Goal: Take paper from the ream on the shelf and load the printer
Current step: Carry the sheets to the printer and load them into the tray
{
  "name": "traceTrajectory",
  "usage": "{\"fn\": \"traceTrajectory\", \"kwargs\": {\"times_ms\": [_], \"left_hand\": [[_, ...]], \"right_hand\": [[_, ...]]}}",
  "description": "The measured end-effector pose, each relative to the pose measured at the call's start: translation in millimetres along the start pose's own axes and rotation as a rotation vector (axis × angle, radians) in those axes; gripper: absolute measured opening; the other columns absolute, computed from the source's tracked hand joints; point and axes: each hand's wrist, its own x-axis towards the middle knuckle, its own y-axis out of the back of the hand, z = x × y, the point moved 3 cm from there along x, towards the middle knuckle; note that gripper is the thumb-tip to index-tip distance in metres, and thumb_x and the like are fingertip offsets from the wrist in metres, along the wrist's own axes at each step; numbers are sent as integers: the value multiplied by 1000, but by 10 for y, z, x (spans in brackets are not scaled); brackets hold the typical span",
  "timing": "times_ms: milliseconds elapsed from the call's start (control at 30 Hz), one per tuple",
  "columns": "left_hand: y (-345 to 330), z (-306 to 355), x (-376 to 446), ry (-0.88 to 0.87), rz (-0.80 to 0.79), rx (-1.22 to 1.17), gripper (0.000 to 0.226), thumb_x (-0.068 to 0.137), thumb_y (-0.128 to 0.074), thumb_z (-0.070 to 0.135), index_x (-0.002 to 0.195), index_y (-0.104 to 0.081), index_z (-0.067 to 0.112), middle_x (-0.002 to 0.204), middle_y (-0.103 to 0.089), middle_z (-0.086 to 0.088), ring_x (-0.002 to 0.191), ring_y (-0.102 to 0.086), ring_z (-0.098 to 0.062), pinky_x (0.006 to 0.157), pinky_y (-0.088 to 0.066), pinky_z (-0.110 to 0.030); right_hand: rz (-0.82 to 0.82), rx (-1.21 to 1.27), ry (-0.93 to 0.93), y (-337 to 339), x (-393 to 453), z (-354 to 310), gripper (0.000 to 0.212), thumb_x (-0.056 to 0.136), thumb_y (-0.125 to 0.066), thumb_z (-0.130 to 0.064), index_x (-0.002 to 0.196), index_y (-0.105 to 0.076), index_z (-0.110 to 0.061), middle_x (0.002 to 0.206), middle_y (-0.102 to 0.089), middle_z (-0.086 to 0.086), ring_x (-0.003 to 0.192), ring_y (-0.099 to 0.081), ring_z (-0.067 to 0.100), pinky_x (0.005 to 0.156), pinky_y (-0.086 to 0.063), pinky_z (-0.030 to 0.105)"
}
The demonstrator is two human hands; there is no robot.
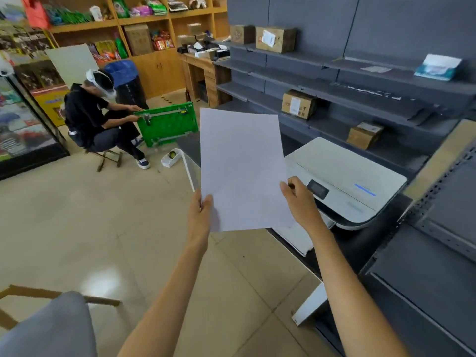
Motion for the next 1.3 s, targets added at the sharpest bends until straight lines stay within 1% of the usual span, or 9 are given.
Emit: {"fn": "traceTrajectory", "kwargs": {"times_ms": [100, 200, 300, 467, 733, 900, 1067, 1200, 1300], "left_hand": [[83, 6, 328, -3, -93, 12, 29, 104, -42, 17, 125, -58, 26, 118, -68, 9, 104, -64, -6, 86, -50, -20], [77, -67, 577, 28, -147, 55, 20, 101, -42, 22, 99, -55, 38, 103, -59, 11, 92, -57, -11, 81, -46, -23], [-20, -113, 706, 30, -219, 64, 17, 102, -39, 23, 99, -56, 26, 98, -55, -5, 89, -51, -11, 81, -44, -29], [-247, -156, 922, 21, -274, 100, 26, 101, -36, 21, 75, -36, 24, 74, -32, 9, 62, -33, -6, 62, -31, -28], [-654, -260, 1502, 56, -261, 113, 27, 103, -35, 33, 85, -43, 16, 78, -38, 7, 70, -35, -11, 64, -32, -27], [-1057, -235, 1904, 79, -275, 137, 32, 101, -29, 42, 76, -42, 29, 73, -43, 11, 73, -41, -14, 68, -37, -33], [-1444, -316, 2191, 84, -372, 91, 48, 98, -28, 63, 118, -60, 33, 121, -64, 12, 112, -59, -8, 95, -46, -33], [-1729, -261, 2282, 69, -401, 84, 35, 104, -35, 45, 94, -54, 16, 87, -57, 6, 79, -50, -12, 72, -43, -29], [-1869, -266, 2304, 77, -445, 56, 31, 105, -36, 37, 92, -51, 13, 82, -53, 6, 73, -47, -11, 67, -41, -27]], "right_hand": [[76, -16, -35, -167, 93, -30, 33, 101, -46, -31, 71, -32, -28, 63, -34, -7, 56, -30, 11, 55, -28, 27], [153, -22, -84, -260, 124, 30, 30, 99, -49, -27, 73, -35, -25, 62, -36, -7, 56, -33, 13, 56, -29, 30], [221, -47, -123, -278, 156, 87, 20, 98, -49, -26, 85, -43, -12, 65, -43, -4, 62, -37, 18, 59, -30, 35], [299, -93, -171, -272, 304, 157, 14, 96, -49, -25, 91, -44, -13, 66, -46, -5, 63, -39, 18, 57, -28, 34], [338, -128, -140, -233, 878, 262, 12, 97, -46, -25, 90, -42, -17, 60, -45, -7, 67, -37, 21, 55, -28, 34], [370, -138, -114, -38, 1325, 350, 13, 99, -44, -27, 92, -40, -16, 62, -47, -2, 62, -36, 20, 56, -27, 33], [396, -138, -139, 172, 1589, 508, 14, 100, -42, -34, 92, -39, -23, 68, -54, -1, 65, -39, 23, 58, -31, 33], [430, -153, -171, 333, 1675, 584, 14, 101, -41, -33, 93, -39, -22, 79, -61, 8, 63, -42, 21, 56, -31, 32], [451, -148, -207, 420, 1684, 648, 15, 101, -42, -34, 93, -39, -22, 76, -60, 5, 61, -41, 20, 55, -31, 33]]}}
